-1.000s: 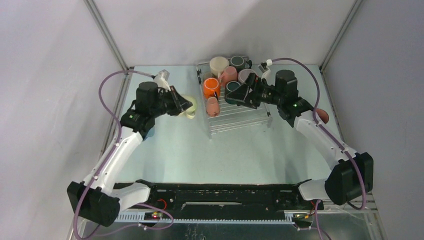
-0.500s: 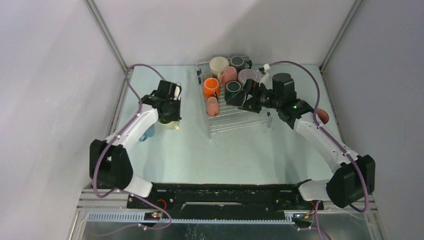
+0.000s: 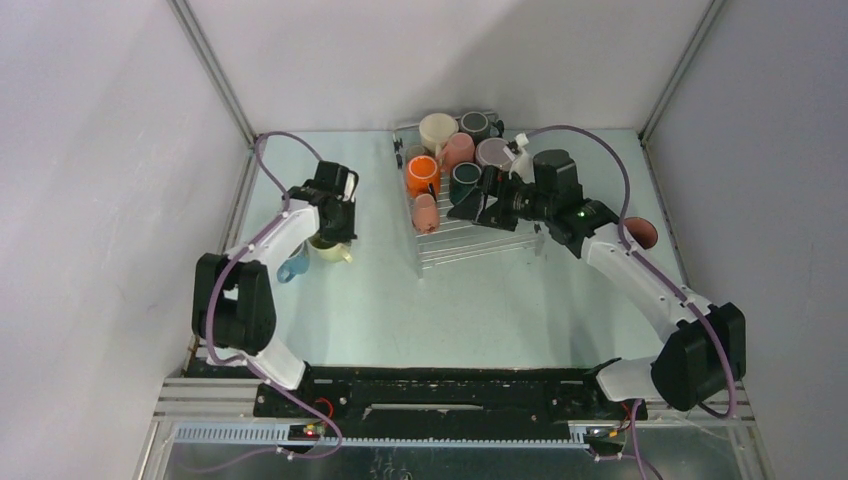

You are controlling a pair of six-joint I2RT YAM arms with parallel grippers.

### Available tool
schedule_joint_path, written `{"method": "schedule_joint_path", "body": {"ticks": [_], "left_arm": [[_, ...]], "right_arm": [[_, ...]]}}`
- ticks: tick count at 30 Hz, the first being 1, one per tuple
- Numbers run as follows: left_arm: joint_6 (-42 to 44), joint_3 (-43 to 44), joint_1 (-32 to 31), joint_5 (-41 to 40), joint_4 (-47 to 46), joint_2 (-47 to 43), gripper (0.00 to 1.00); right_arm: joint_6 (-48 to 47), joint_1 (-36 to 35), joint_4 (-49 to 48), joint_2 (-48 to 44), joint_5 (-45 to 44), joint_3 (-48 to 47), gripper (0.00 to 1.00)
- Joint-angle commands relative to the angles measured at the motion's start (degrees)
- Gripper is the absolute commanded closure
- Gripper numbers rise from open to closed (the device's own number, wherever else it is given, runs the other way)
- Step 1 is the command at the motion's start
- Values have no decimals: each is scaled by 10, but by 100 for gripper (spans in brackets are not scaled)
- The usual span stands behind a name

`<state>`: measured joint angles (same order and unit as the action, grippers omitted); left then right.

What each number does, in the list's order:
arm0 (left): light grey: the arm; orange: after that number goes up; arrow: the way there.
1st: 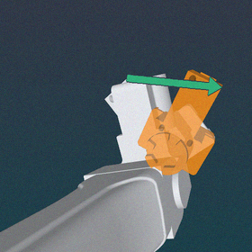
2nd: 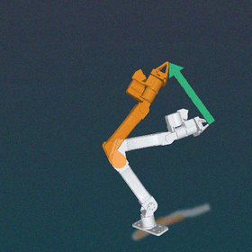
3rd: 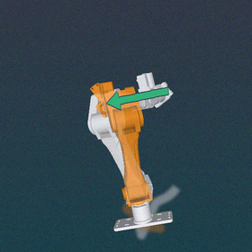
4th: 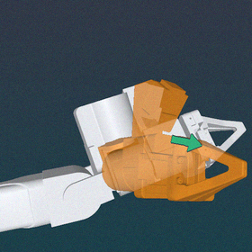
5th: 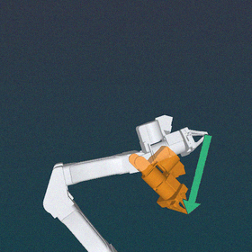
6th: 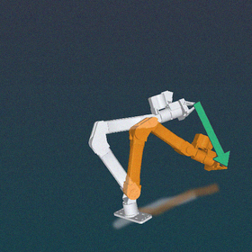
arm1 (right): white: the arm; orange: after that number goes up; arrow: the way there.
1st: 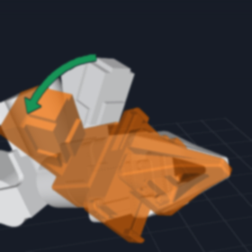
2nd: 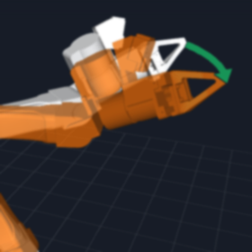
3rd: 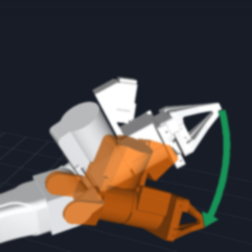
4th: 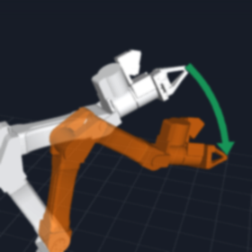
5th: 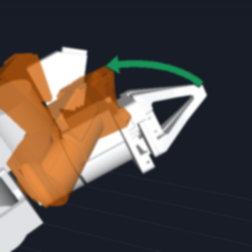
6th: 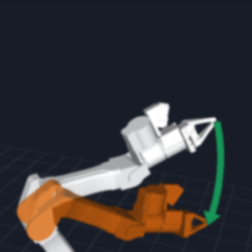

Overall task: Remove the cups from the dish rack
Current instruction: Place the cup at the center of the board.

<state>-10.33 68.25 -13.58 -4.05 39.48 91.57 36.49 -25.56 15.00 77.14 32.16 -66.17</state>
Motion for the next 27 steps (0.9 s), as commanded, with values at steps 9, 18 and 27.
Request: {"method": "schedule_joint_path", "body": {"ticks": [9, 18, 27], "left_arm": [[5, 39, 22, 21, -32, 40, 100], [5, 47, 22, -4, -15, 70, 88], [7, 46, 14, 6, -13, 49, 43]], "right_arm": [[-18, -27, -2, 36, -19, -42, 0], [-22, -36, 1, 42, -31, -42, 0], [-26, -40, 8, 43, -41, -46, 0]]}}
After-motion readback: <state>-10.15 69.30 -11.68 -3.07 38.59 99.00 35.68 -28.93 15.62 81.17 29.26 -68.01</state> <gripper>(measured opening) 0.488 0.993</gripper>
